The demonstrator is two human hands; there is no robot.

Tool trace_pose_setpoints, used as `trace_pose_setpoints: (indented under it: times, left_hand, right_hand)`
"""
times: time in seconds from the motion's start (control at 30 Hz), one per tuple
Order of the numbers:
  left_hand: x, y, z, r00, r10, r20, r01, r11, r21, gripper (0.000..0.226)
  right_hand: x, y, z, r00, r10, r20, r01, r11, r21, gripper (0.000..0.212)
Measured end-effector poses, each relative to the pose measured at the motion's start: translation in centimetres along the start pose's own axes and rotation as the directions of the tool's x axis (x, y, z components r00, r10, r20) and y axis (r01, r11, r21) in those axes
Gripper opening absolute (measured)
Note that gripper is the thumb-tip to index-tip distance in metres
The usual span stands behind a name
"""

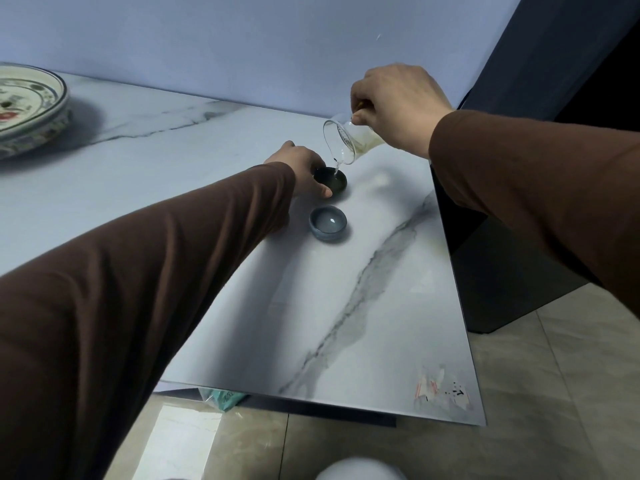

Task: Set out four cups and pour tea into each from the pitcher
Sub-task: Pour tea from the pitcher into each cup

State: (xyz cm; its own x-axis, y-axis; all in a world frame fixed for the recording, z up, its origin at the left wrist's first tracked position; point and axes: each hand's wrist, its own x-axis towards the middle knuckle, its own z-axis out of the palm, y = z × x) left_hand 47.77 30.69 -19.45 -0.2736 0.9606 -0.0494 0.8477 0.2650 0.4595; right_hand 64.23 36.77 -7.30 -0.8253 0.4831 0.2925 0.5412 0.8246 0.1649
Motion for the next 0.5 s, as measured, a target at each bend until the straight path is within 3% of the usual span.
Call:
trace_pose_setpoints:
  times: [0.3, 0.5]
  left_hand:
    - [0.0, 0.0, 0.0, 1.000, -0.003, -0.007, 0.003, 1.000, 0.003, 0.058]
    - [0.1, -0.1, 0.2, 1.000, -0.015, -0.007, 0.015, 1.000, 0.002, 0.057]
  right_hand:
    - [0.1, 0.1, -0.2, 1.000, 0.000, -0.014, 0.001, 1.000, 0.016, 0.019]
    - [-1.2, 1.3, 0.8, 0.979, 0.202, 0.036, -0.205, 0.958, 0.203, 0.019]
